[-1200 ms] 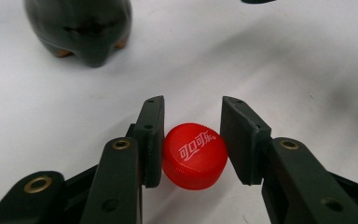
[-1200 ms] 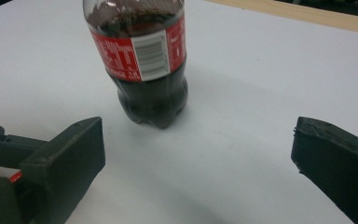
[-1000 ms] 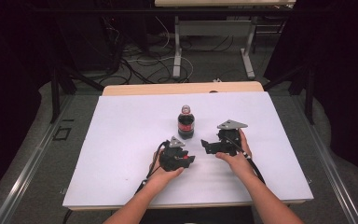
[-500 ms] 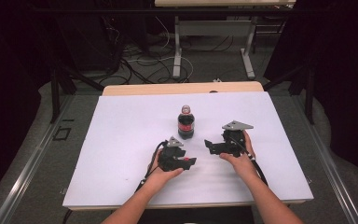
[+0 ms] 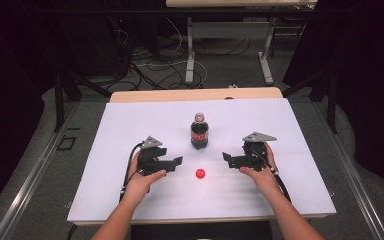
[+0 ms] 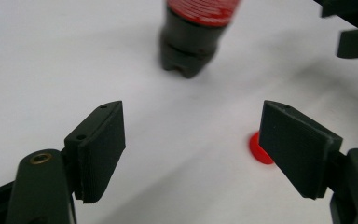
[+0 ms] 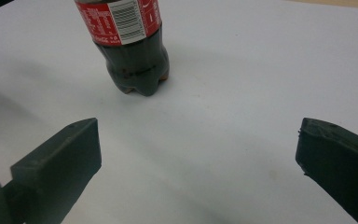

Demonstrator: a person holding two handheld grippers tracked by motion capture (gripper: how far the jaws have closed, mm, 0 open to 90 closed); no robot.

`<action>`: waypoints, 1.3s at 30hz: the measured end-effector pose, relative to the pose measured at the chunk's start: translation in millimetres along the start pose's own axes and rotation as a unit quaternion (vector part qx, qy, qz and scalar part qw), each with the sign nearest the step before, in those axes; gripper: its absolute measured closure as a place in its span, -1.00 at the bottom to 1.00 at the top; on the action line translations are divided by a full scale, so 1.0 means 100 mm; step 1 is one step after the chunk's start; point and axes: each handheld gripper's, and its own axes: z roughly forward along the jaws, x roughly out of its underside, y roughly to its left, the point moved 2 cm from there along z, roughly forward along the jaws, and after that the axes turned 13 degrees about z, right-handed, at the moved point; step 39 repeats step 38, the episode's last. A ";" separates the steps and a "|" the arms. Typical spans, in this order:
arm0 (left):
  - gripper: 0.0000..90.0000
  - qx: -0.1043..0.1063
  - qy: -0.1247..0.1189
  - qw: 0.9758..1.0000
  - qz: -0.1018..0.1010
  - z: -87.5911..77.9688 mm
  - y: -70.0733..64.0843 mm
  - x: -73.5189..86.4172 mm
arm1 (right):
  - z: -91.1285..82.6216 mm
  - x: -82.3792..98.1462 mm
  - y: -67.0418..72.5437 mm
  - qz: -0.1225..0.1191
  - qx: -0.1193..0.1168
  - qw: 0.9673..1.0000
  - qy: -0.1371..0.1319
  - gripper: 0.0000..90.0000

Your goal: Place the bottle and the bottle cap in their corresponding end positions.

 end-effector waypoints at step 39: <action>-0.99 -0.144 -0.008 0.987 -0.069 -0.43 0.80 0.49 | 0.05 0.16 -0.35 0.025 0.037 0.999 0.014 -1.00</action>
